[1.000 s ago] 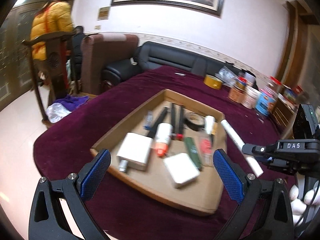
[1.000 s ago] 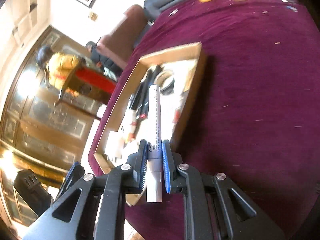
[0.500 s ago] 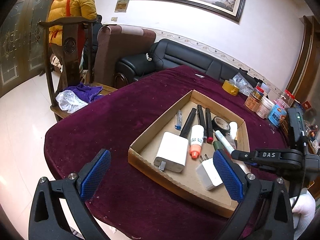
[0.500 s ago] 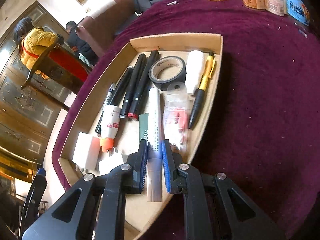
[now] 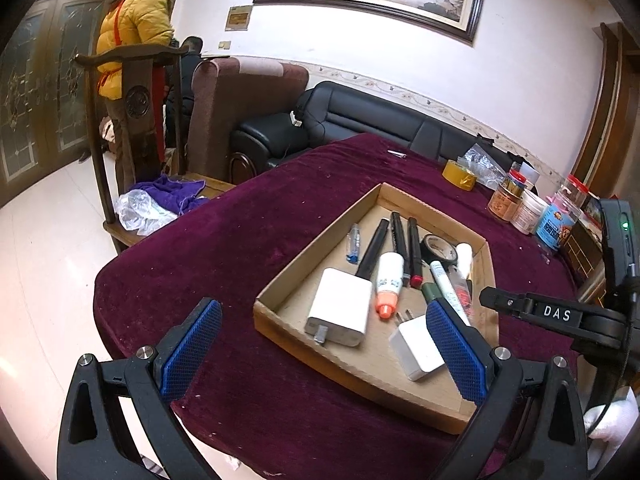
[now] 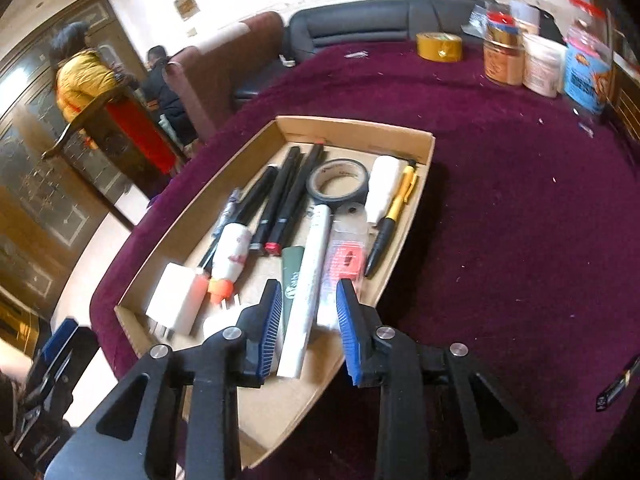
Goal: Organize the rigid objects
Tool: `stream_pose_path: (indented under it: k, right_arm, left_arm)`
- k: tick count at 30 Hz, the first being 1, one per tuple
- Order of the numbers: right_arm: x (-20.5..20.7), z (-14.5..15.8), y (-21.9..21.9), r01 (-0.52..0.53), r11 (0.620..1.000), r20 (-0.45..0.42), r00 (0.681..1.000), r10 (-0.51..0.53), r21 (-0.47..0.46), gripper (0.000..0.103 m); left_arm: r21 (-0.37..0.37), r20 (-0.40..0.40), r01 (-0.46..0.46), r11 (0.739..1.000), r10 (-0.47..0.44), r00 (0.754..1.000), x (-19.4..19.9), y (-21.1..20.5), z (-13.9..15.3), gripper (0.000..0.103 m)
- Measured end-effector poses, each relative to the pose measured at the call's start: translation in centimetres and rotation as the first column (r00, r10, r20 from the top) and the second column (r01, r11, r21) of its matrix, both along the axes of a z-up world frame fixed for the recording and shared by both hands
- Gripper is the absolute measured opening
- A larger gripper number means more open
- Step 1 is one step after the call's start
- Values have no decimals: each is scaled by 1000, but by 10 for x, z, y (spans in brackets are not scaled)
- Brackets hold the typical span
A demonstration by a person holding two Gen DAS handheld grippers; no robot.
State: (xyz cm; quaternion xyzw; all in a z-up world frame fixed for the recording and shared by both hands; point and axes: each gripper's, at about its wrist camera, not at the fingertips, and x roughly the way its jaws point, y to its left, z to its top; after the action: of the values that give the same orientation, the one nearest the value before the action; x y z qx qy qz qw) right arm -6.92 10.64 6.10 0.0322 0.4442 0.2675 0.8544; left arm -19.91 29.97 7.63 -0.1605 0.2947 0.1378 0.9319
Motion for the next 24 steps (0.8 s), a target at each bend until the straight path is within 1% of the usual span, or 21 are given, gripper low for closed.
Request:
stream_pose_path:
  k: [4,8,10,11,16,19,22,24]
  right_arm:
    - [-12,4,-4,-18,1000,28,999,19,-11,26]
    - [-22,9,-18,6,999,94,996,-2,-43,27]
    - [-27,10,-31,35,997,129,991,-26,-70,42]
    - [-29,11,-39,52,995,144,989,-40,-83,53]
    - [-42,12,-76,149,979,220,969,-116,-141,54]
    - [-53,13,-99,230,954,290,942,-170,-190,54]
    - [-58,13,-119,299,927,338,917,-213,-226,54]
    - [-60,14,-131,333,913,360,902,-237,-234,54]
  left_arm:
    - [31,14,20,999,-20,1000,-2,-15,10,101]
    - [103,46,33,994,-38,998,-7,-34,25,101]
    - [135,60,41,990,-49,997,-8,-44,31,101]
    - [145,63,47,988,-57,996,-8,-48,33,101]
    - [171,72,102,980,-116,991,-9,-74,41,101]
    - [204,74,131,970,-149,986,-10,-88,43,101]
    - [206,61,162,965,-178,982,-7,-100,43,101]
    - [209,57,178,962,-194,979,-6,-109,44,101]
